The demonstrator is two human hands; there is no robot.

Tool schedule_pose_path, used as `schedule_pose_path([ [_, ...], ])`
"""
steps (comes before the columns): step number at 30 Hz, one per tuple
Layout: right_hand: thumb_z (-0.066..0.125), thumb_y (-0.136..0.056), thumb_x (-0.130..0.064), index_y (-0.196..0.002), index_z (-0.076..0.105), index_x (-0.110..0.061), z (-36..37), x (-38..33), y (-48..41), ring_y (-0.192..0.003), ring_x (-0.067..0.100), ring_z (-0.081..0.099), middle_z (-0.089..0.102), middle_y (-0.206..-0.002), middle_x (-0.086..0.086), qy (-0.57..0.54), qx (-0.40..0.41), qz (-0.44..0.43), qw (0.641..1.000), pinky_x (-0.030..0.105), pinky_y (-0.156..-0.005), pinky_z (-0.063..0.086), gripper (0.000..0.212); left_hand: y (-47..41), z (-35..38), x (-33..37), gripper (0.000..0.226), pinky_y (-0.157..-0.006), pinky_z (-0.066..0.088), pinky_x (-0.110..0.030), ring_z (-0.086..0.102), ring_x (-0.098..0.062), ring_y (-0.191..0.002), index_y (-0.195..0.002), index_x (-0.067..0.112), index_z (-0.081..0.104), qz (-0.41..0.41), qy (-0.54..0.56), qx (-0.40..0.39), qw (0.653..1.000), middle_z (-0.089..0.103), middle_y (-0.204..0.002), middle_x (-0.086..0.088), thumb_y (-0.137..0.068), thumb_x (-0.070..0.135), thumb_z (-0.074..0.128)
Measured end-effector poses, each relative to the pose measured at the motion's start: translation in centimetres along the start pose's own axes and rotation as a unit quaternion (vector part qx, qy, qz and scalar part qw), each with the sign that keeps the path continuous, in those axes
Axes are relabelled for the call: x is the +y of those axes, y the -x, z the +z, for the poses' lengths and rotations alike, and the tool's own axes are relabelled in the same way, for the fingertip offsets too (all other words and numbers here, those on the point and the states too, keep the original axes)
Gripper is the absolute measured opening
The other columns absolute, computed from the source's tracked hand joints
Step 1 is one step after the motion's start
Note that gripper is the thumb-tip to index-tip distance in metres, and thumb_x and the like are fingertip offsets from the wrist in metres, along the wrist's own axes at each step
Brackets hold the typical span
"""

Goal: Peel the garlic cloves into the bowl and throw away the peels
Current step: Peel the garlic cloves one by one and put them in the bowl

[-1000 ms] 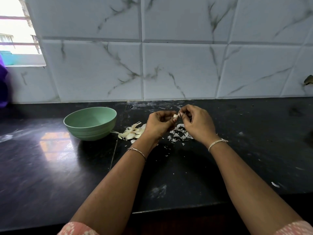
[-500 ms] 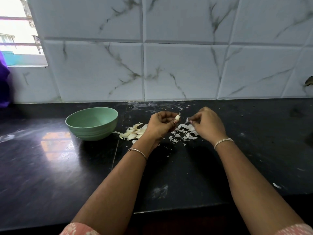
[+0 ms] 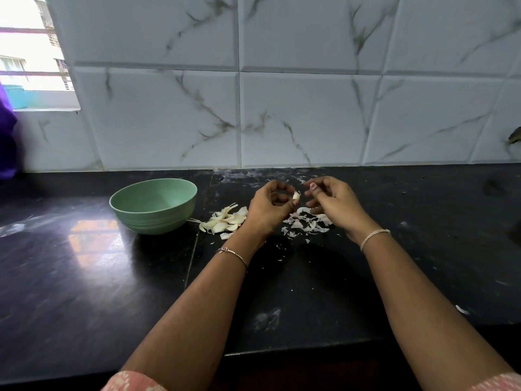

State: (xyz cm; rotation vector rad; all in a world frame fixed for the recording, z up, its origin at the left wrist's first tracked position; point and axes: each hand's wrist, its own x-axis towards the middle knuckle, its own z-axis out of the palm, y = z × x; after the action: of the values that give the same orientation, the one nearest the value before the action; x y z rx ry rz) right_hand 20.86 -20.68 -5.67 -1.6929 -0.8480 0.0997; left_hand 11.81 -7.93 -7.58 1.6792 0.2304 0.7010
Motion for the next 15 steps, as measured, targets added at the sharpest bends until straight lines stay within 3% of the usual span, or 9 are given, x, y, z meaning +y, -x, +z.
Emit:
schedule_pose_path([
  [3,0.063,-0.094,-0.016,-0.094,0.067,-0.019,0.33,0.16,0.01,-0.084,0.016,0.068,0.07,-0.091,0.003,0.008,-0.015,-0.022,1.0,0.025,-0.068,0.055,0.005,-0.02,-0.02,0.05,0.021,-0.063,0.048,-0.02,0.059,-0.009,-0.067,-0.094,0.019,0.061,0.016,-0.038,-0.01,0.999,0.067,-0.084,-0.001,-0.084,0.005,0.073],
  [9,0.078,-0.08,-0.012,-0.086,0.07,-0.019,0.57,0.37,0.06,-0.077,0.018,0.069,0.072,-0.082,-0.002,0.12,0.014,-0.063,0.991,0.031,-0.075,0.057,0.012,0.46,0.08,-0.09,0.021,-0.063,0.047,-0.009,0.057,0.004,-0.062,-0.099,0.021,0.061,0.082,-0.187,0.022,0.979,0.064,-0.077,0.013,-0.084,0.016,0.074],
  [15,0.078,-0.079,-0.014,-0.079,0.074,-0.023,0.52,0.55,0.11,-0.07,0.011,0.064,0.07,-0.074,-0.008,0.211,0.039,-0.131,0.968,0.038,-0.071,0.056,0.011,0.59,0.17,-0.19,0.02,-0.074,0.055,-0.023,0.063,-0.004,-0.075,-0.103,0.019,0.068,0.095,-0.244,0.047,0.964,0.068,-0.085,0.01,-0.084,0.022,0.074],
])
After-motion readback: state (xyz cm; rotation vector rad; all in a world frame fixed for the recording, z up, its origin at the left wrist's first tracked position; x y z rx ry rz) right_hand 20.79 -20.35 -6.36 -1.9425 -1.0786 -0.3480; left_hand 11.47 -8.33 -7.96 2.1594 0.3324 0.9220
